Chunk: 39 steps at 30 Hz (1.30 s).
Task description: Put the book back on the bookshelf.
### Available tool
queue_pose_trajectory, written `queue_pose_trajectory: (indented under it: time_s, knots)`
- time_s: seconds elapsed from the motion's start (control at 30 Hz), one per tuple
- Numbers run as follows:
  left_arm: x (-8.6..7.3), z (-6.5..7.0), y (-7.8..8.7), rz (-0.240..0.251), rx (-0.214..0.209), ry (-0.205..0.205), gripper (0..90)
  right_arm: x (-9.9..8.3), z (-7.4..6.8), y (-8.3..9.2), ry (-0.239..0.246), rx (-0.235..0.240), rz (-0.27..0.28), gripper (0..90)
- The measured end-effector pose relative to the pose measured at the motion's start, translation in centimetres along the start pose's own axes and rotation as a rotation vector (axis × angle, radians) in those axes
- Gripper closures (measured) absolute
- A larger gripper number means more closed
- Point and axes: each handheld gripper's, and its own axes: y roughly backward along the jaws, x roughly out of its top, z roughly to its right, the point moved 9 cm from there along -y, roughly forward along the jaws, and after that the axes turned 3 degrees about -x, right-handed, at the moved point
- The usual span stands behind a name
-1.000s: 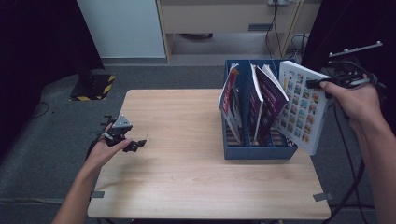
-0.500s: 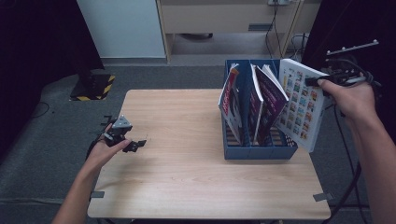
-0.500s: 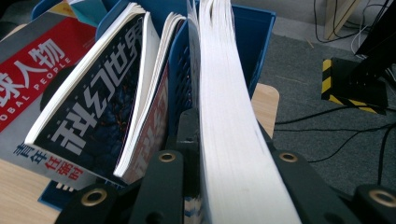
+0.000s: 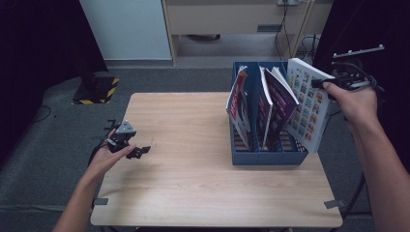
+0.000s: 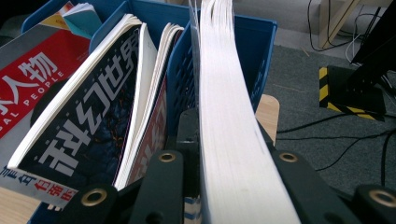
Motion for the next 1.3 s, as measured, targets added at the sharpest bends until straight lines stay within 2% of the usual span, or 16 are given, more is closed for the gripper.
queue_pose_trajectory:
  time_s: [0.53,0.87,1.3]
  knots:
    - [-0.3,0.2,-0.1,-0.007,-0.004,0.0,4.9,0.2,-0.8,-1.2,-0.021,-0.004,0.064,74.0]
    - [-0.7,0.1,-0.1,-0.01,-0.004,0.004,4.9,-0.5,-1.3,-1.9,-0.013,0.006,0.083,74.0]
    - [-1.0,0.3,-0.5,-0.017,-0.01,0.002,5.0,-1.8,-1.0,-2.9,-0.032,0.002,0.101,74.0]
